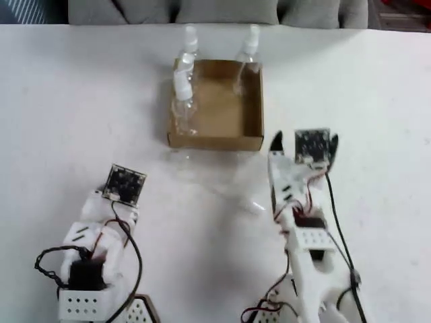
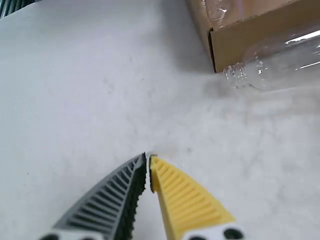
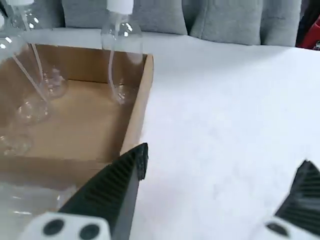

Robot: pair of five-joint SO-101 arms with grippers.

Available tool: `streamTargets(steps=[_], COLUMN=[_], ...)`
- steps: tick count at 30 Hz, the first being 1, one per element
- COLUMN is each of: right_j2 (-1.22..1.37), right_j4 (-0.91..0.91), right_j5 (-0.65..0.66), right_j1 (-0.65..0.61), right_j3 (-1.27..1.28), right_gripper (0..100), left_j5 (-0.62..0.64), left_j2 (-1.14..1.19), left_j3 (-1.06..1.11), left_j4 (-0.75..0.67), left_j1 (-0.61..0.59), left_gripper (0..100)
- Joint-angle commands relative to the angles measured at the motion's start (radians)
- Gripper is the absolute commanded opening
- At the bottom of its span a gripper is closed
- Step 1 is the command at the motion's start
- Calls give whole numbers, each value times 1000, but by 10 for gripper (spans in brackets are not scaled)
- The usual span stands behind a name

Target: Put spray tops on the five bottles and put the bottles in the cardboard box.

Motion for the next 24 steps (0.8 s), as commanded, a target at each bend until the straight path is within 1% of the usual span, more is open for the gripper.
streamTargets(steps=[1, 3, 5, 9, 10, 13, 16, 21, 23, 24], right_j2=[-113, -160, -206, -309, -338, -441, -562, -720, -750, -754], right_j4=[7, 22, 82, 274, 321, 486, 673, 1147, 1280, 1316], right_j5=[3, 5, 6, 11, 12, 12, 32, 219, 272, 295], right_j1=[45, 67, 93, 154, 163, 185, 177, 114, 51, 22], right_j3=[87, 140, 160, 157, 157, 155, 140, -29, -101, -126], right_gripper=[362, 304, 218, 34, 7, 44, 26, 17, 18, 18], left_j5=[-5, -3, -3, -3, -3, -5, -6, -8, -8, -8], left_j2=[-1, -1, -1, -1, -1, -1, -1, -1, -1, -1], left_j3=[-2, -2, -2, -2, -2, -2, -2, -2, -2, -2], left_j4=[-29, -29, -29, -29, -29, -29, -29, -29, -29, -29], left_j1=[7, 7, 7, 7, 7, 7, 7, 7, 7, 7], left_gripper=[23, 23, 23, 23, 23, 23, 23, 23, 23, 23])
